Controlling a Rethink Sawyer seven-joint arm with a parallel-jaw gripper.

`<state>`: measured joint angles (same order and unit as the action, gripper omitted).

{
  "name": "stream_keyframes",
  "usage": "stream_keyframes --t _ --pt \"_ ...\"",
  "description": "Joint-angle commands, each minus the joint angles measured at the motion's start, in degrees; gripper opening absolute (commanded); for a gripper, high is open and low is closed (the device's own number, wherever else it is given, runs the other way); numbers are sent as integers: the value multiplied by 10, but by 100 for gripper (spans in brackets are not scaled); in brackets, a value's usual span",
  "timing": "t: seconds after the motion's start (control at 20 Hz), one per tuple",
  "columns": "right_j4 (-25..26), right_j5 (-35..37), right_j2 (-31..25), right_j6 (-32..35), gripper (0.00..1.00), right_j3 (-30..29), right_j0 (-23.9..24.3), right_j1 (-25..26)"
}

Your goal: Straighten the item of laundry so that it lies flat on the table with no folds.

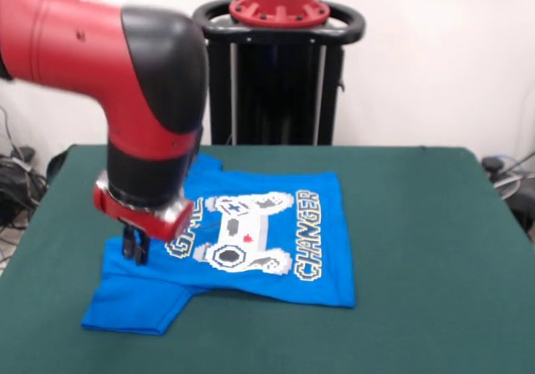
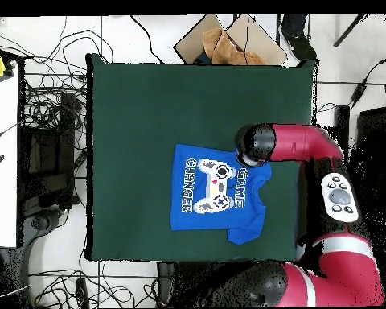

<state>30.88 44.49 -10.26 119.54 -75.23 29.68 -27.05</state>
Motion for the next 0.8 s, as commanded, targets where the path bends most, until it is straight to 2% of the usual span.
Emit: stream_keyframes --t 0.05,0.15,0.3,0.45,0.65,0.8 --pt "-24 -82 -65 -43 0 -61 17 -82" --pt "-32 -82 -63 -28 0 -70 19 -84" --pt "-52 -31 -54 -29 0 -86 18 -87" --pt "-76 -20 -49 -20 0 -120 25 -92" --pt "-96 -8 -29 -3 0 -169 22 -132" --pt "-99 -9 -26 -10 0 -175 19 -152"
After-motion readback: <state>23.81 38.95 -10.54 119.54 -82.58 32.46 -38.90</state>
